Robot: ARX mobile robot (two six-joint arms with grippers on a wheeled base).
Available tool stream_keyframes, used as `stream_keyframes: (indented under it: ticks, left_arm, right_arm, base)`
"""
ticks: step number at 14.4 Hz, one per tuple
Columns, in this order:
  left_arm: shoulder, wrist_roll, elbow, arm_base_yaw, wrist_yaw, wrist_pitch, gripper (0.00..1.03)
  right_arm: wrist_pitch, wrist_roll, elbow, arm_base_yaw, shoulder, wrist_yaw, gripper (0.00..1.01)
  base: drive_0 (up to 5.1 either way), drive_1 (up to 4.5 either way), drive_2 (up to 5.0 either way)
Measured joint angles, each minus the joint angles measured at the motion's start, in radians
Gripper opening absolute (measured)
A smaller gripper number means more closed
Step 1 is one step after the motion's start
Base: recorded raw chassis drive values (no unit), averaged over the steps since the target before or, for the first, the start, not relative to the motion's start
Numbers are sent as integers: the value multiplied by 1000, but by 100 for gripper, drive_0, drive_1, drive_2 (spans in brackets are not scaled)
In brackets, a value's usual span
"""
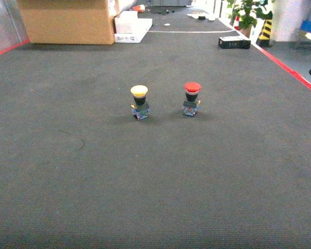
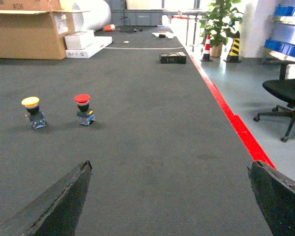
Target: Pick blue part to blue bin on bottom shelf
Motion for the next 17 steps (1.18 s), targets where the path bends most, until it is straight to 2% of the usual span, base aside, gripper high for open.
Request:
stream_keyframes:
  ticks: [7,12,17]
  left_arm:
    - [0,0,0,0,0,0,44]
    - [4,0,0,0,1,0,44]
    - [-1,-1,10,2,1,0,43]
  right_arm:
    - [0,0,0,0,0,0,98]
    - [0,0,0,0,0,0,98]
    - [-2,0,0,0,0,0,98]
  base:
    - [0,0,0]
    - [3,-426,432]
    - [-11,-11,-11]
